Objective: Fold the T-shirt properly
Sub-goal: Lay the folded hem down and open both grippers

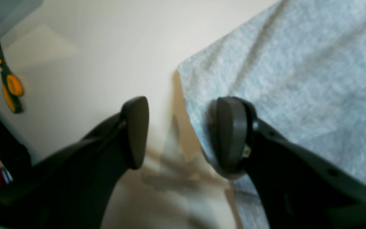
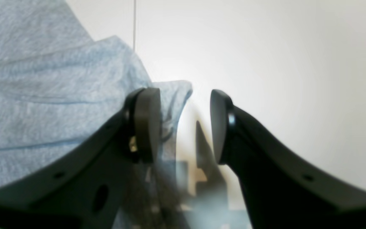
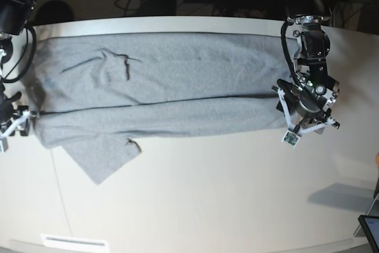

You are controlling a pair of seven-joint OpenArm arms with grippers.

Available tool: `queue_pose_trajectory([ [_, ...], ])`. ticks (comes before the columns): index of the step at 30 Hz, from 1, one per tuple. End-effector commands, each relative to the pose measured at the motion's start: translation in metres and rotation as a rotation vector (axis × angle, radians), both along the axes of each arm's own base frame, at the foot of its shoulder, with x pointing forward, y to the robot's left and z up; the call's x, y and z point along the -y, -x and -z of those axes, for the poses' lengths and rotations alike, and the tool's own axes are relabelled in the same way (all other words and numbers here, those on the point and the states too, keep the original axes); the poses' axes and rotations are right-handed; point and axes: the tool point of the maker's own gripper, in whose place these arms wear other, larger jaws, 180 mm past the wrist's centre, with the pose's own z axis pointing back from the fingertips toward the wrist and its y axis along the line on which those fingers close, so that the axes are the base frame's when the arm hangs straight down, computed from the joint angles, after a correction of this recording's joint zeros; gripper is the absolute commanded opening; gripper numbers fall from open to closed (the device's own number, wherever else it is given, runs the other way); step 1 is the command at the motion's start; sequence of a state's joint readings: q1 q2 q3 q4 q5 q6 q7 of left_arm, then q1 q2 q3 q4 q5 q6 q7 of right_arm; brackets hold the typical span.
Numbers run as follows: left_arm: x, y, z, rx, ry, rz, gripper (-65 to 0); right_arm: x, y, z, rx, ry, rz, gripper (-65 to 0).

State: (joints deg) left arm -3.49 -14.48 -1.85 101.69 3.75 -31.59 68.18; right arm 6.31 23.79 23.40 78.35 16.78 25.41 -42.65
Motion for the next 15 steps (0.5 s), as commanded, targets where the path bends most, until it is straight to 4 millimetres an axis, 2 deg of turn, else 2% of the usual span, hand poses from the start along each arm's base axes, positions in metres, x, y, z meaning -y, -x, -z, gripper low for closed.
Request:
queue_pose_trajectory([
  [1,-0.005,-0.005,-0.012,0.037,-0.021,0.000,-31.4,0.008,-0.012,-0.023,0.064,0.020,0.002,-40.2],
  [9,-0.004,-0.002,-0.010,0.032,-0.021,0.002,-31.6,0.002,-0.012,-0.031,0.083,0.034,-0.014,-40.5],
  [15,-0.004,-0.008,-0.016,0.052,-0.020,0.004,-31.6,-0.028,-0.010,-0.045,0.142,0.034,-0.069,-40.6],
])
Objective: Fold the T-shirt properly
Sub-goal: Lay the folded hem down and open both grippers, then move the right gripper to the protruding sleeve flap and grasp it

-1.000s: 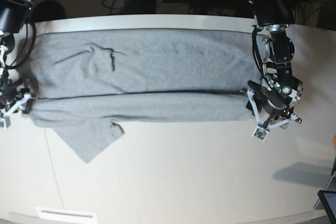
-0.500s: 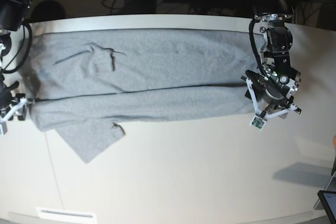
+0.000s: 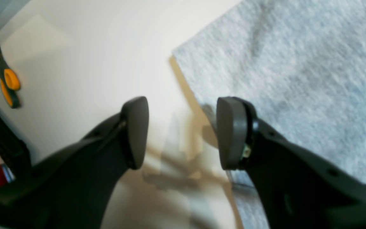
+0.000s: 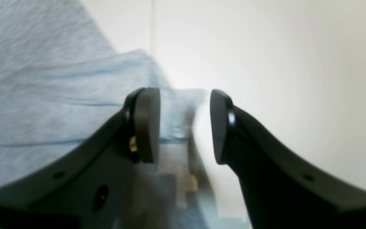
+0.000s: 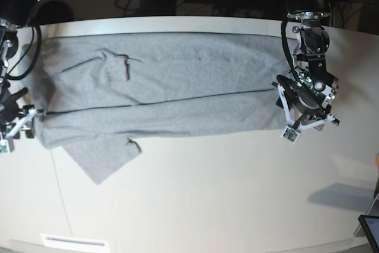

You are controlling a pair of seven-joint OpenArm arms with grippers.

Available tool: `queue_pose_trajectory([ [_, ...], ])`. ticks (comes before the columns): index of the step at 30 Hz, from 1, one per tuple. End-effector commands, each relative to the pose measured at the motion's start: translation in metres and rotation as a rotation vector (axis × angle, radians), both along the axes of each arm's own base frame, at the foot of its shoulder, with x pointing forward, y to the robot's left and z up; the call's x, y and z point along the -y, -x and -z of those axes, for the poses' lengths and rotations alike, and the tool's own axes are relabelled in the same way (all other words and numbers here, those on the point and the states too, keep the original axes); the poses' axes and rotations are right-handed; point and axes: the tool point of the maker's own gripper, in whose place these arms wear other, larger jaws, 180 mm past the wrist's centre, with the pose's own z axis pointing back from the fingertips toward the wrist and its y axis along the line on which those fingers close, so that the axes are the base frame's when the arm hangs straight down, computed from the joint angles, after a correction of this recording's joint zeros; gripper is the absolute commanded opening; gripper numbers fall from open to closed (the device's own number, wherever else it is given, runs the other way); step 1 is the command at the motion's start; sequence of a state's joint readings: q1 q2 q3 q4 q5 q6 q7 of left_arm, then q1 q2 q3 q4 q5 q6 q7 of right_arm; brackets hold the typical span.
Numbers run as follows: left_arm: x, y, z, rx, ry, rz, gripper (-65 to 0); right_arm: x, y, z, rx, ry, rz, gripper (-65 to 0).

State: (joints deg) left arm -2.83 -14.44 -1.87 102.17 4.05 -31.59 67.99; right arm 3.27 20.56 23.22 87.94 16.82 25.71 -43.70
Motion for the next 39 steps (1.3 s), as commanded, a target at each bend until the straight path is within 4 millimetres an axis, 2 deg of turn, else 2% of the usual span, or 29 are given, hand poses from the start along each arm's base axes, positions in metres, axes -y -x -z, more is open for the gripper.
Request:
queue_pose_trajectory([
  [1,-0.004,-0.013,-0.019,0.060,-0.015,0.002,-31.6,0.000,-0.011,-0.023,0.076,0.009,-0.013,-40.6],
  [3,-0.005,-0.015,-0.022,0.073,-0.005,-0.005,-31.6,-0.006,-0.011,-0.019,0.070,-0.006,-0.016,-40.6],
  [6,0.003,-0.028,-0.048,0.172,-0.001,0.026,-31.6,-0.027,-0.015,-0.017,0.068,-0.006,-0.109,-40.6],
  [8,0.000,-0.032,-0.057,0.199,-0.006,0.020,-31.6,-0.042,-0.025,-0.025,0.082,0.000,-0.178,-40.6],
  [12,-0.027,-0.037,-0.068,0.232,-0.005,-0.060,-31.6,-0.054,-0.043,-0.028,0.086,-0.010,-0.215,-40.2],
  [17,-0.078,-0.022,-0.079,0.251,-0.043,-0.178,-31.6,-0.054,-0.068,-0.018,0.051,-0.066,-0.203,-39.9],
  [20,-0.099,-0.014,-0.088,0.241,-0.108,-0.184,-31.6,-0.051,-0.082,-0.017,0.048,-0.097,-0.187,-39.9],
  [22,-0.108,-0.012,-0.093,0.237,-0.140,-0.182,-31.6,-0.057,-0.093,-0.018,0.039,-0.106,-0.201,-39.9],
  [27,-0.127,0.002,-0.096,0.215,-0.188,-0.203,-31.6,-0.078,-0.112,-0.014,-0.010,-0.095,-0.270,-38.9],
  [32,-0.142,0.018,-0.094,0.206,-0.191,-0.252,-31.6,-0.091,-0.127,-0.008,-0.040,-0.120,-0.293,-25.5],
  [39,-0.147,0.025,-0.090,0.207,-0.191,-0.254,-31.6,-0.107,-0.142,0.017,-0.081,-0.186,-0.306,-25.1],
])
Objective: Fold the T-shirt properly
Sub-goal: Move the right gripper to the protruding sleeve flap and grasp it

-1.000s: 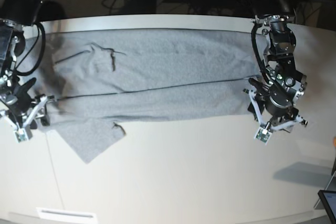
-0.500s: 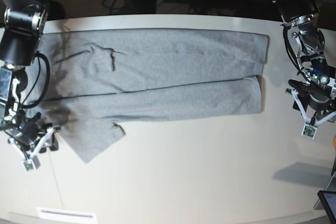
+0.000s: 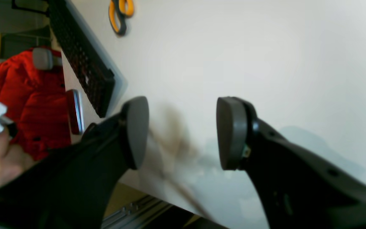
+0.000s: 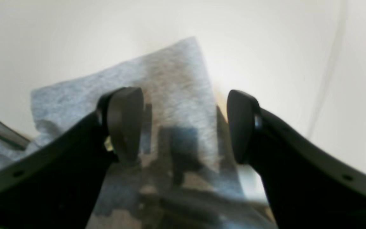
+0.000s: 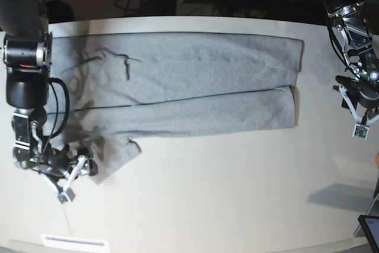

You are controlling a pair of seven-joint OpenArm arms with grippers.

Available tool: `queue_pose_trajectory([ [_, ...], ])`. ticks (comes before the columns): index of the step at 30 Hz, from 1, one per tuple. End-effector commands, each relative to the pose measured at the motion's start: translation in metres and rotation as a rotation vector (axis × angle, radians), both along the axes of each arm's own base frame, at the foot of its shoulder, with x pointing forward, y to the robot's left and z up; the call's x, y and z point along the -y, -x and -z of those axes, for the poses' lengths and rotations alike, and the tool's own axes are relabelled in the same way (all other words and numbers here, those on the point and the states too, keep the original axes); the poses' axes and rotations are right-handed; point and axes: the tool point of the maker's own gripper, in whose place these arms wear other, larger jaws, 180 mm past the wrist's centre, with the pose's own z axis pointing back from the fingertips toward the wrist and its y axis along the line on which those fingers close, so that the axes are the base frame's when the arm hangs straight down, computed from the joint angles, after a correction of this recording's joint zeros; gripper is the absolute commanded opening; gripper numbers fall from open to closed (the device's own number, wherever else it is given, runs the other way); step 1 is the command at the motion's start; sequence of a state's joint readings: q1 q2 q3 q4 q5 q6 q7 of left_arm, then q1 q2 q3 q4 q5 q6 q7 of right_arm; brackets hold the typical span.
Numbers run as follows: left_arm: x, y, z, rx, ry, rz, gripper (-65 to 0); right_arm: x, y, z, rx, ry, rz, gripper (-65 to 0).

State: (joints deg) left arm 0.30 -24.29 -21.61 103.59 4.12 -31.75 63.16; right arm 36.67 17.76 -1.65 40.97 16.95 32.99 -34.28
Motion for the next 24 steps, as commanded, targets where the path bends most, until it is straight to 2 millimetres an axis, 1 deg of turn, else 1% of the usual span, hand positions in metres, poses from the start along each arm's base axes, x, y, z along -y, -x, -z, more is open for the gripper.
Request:
queue_pose_trajectory([
  [1,-0.005,-0.007,-0.018,0.044,-0.032,0.008,-31.6,0.008,-0.021,-0.024,0.071,-0.017,0.023,-25.1],
  [3,-0.005,-0.006,-0.018,0.043,-0.032,0.007,-31.6,0.008,-0.024,-0.016,0.056,-0.034,0.035,-25.1],
  [6,-0.005,-0.006,-0.018,0.043,-0.032,0.007,-31.6,0.005,-0.024,-0.008,0.058,-0.039,0.029,-25.1],
  [10,-0.005,-0.006,-0.018,0.043,-0.032,0.007,-31.6,-0.001,-0.025,-0.008,0.075,-0.031,0.009,-25.1],
  [16,-0.003,-0.007,-0.016,0.043,-0.022,0.008,-31.6,-0.001,-0.026,-0.009,0.078,-0.032,0.009,-25.1],
  [17,-0.003,-0.007,-0.015,0.044,-0.021,0.009,-31.6,-0.003,-0.025,-0.007,0.074,-0.034,0.007,-25.1],
  [19,-0.003,-0.007,-0.015,0.044,-0.021,0.009,-31.6,-0.013,-0.025,-0.005,0.075,-0.047,-0.003,-25.1],
  [20,-0.003,-0.007,-0.015,0.044,-0.021,0.009,-31.6,-0.014,-0.025,-0.005,0.075,-0.049,-0.003,-25.1],
  [24,-0.003,-0.006,-0.015,0.042,-0.021,0.009,-31.6,-0.013,-0.014,0.015,0.017,-0.060,0.015,-25.2],
])
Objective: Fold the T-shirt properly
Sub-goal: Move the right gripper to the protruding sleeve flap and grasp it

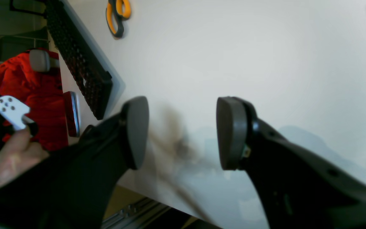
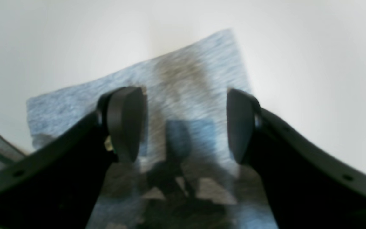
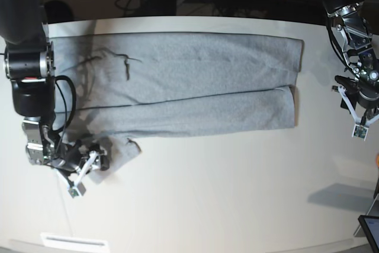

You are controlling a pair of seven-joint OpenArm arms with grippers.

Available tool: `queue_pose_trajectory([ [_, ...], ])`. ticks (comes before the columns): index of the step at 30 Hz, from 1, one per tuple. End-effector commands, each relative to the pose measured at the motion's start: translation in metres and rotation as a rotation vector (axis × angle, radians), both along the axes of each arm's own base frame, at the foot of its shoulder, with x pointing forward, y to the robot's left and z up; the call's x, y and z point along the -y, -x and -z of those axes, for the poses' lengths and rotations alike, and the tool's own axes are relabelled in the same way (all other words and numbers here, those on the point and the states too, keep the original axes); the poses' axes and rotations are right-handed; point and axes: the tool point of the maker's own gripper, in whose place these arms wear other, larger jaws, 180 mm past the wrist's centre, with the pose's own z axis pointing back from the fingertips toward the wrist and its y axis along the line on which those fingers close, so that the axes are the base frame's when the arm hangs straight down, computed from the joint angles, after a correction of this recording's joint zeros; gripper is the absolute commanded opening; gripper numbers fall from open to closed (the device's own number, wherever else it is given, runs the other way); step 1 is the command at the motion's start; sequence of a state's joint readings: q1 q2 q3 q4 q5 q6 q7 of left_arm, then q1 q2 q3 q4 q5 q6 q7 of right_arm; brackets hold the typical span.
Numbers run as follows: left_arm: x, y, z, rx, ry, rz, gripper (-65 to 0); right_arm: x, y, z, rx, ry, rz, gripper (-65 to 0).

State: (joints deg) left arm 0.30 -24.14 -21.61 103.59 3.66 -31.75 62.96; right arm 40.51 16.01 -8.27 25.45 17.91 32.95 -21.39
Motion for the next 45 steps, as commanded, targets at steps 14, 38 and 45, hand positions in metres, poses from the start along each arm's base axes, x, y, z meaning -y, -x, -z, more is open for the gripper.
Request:
queue_pose_trajectory([
  [14,-0.006,0.001,-0.009,0.014,-0.031,0.005,-31.6,0.003,-0.013,-0.014,0.037,-0.001,0.013,-25.7],
  [38,-0.005,0.000,-0.008,0.015,-0.028,0.003,-31.6,0.051,-0.033,-0.047,0.091,0.059,0.071,-25.2],
  [45,-0.005,0.001,-0.008,0.012,-0.031,0.001,-31.6,0.050,-0.022,-0.019,0.066,0.044,0.125,-25.1],
])
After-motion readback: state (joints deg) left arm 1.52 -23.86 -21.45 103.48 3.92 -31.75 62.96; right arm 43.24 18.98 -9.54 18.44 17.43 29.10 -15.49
